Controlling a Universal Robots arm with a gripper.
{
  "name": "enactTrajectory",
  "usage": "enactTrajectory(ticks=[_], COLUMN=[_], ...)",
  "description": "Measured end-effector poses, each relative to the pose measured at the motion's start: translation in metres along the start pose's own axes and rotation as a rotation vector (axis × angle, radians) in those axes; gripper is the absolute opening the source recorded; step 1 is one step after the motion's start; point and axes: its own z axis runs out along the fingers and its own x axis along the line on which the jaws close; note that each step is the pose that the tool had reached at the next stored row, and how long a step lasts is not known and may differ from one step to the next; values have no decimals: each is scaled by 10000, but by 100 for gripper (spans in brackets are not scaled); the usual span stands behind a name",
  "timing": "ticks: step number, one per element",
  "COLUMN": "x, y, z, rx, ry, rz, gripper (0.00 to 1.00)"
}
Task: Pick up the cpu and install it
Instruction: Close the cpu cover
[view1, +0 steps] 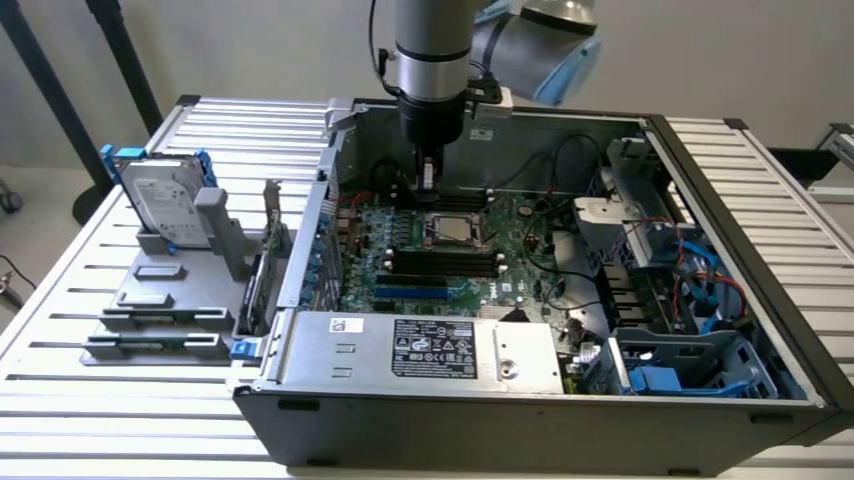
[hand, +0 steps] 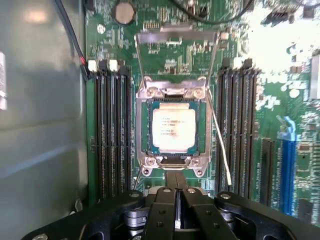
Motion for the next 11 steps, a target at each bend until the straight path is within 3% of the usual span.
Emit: enactTrajectory(ticks=[11], x=[-60], y=[487], z=[-179], rx=[57], ry=[0], rz=[1], gripper=[11])
